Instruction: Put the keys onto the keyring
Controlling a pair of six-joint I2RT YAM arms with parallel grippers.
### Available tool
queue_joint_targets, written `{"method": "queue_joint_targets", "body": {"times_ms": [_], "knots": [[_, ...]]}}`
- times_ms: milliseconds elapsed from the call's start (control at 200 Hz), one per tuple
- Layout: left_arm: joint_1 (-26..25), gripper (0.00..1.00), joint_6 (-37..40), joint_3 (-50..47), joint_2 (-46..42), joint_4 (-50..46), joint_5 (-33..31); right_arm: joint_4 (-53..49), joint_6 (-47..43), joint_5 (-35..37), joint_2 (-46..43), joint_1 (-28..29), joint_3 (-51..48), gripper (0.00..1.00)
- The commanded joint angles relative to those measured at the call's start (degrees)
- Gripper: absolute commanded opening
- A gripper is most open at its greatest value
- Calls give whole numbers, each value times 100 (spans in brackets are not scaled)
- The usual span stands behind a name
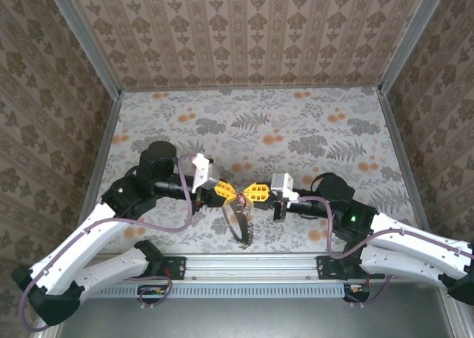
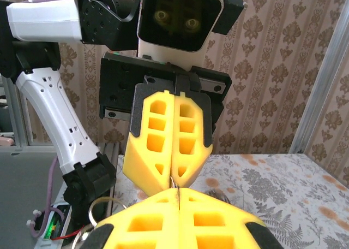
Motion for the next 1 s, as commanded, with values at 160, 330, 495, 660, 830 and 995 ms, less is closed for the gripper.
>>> {"method": "queue_joint_targets", "body": {"times_ms": [160,330,495,660,830,995], "knots": [[43,0,73,36,-65,244,230,298,84,-107,28,38,-19,0],[46,0,75,31,-78,211,194,424,162,-140,-65,38,-56,0],[53,0,75,31,-62,219,170,480,221,-168,-47,31,-75,0],[52,0,69,38,-70,211,149,577,313,-270,102,30,-73,0],[52,0,78,43,-97,217,150,517,279,-160,141,30,-60,0],[53,0,84,28,-78,209,149,621,247,23,28,32,-151,0]]}}
